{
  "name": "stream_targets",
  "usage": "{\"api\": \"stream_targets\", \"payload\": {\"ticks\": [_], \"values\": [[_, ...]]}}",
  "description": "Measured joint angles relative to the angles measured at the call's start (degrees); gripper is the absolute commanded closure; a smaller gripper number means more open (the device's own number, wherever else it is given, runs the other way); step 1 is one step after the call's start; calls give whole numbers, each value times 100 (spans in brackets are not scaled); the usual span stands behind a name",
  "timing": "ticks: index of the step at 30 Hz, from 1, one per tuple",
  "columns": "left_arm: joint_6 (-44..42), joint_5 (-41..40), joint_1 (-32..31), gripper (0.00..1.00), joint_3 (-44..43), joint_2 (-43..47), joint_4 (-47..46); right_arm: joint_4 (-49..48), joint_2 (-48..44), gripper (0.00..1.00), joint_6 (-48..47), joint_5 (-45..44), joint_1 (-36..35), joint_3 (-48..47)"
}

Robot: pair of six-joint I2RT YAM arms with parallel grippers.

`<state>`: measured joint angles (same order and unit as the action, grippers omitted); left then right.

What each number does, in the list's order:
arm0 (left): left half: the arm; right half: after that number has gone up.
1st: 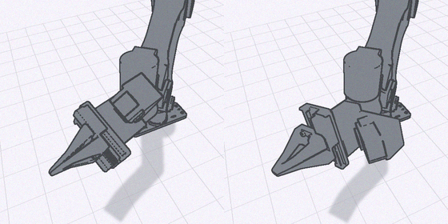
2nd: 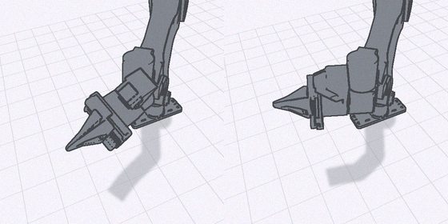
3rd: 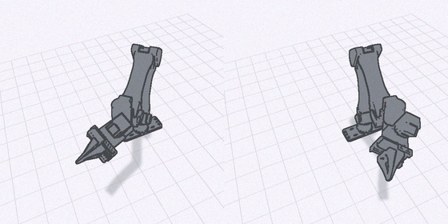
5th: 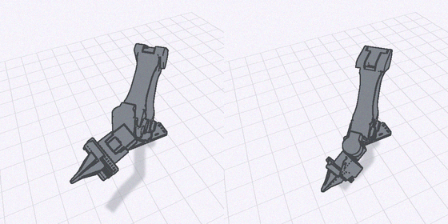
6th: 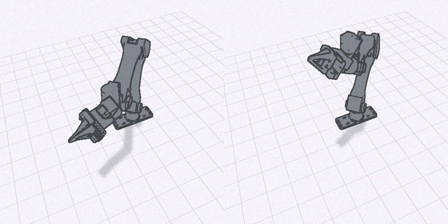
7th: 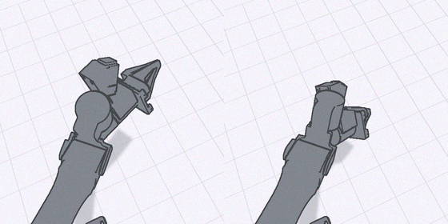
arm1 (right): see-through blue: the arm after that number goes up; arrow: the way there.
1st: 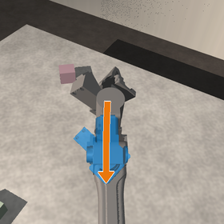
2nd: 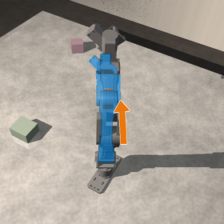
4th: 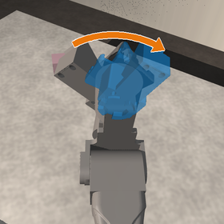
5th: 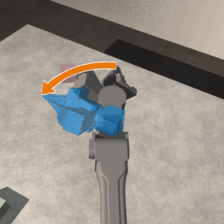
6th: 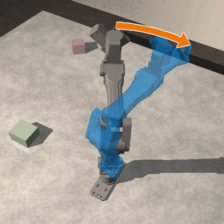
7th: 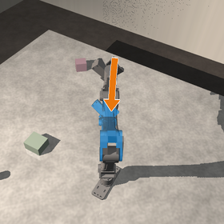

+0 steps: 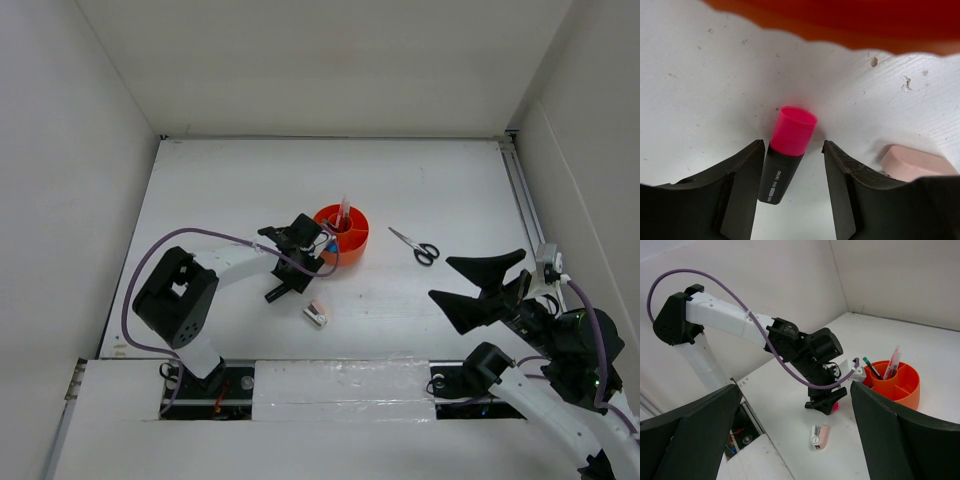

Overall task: Sort the stationery into containers
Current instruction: Pick up the pen from the center of the board.

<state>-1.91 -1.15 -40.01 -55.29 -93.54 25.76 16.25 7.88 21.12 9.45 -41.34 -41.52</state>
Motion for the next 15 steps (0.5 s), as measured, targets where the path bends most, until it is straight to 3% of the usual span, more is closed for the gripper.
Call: {"api": "stream_targets", "payload": {"ticks": [15], "values": [[57,-68,0,57,0,15,70,4,-48,1,-9,-4,0,0]]}}
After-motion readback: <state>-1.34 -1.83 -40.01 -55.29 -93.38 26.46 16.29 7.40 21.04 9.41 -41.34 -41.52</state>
